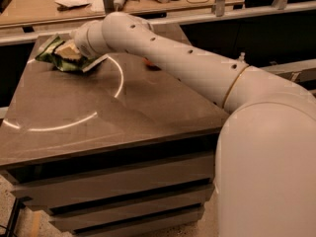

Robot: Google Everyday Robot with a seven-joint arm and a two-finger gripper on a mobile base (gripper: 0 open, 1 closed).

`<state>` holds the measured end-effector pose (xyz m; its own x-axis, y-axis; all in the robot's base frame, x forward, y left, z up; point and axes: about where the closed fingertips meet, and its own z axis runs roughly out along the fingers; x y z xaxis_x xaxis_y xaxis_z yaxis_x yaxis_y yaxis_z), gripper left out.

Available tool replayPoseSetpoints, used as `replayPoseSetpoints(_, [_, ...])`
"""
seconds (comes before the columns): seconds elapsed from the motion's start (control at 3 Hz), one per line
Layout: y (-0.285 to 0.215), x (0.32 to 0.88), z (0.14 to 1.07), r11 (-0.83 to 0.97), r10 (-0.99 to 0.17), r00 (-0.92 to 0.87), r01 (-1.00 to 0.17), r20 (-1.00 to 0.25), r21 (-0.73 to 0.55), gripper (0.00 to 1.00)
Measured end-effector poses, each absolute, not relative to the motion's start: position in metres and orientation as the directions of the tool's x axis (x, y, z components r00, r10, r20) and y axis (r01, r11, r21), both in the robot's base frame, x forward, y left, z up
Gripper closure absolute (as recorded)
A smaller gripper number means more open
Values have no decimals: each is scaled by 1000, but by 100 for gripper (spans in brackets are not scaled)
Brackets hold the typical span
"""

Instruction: Move rxbar chocolate near green jalapeno chip bag

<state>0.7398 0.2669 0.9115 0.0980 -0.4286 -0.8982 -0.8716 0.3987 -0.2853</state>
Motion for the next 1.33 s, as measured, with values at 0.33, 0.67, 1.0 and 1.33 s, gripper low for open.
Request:
replayPoseSetpoints(0.33, [265, 740, 911, 388, -373, 90, -889, -924, -243, 0])
replayPoseSetpoints(0.67, [259, 730, 915, 372, -353, 97, -898, -930, -235, 0])
replayPoseSetpoints(1.0, [244, 718, 915, 367, -381, 95, -898, -920, -245, 0])
replayPoseSetpoints(1.33, [226, 706, 910, 361, -454, 74, -896, -888, -259, 0])
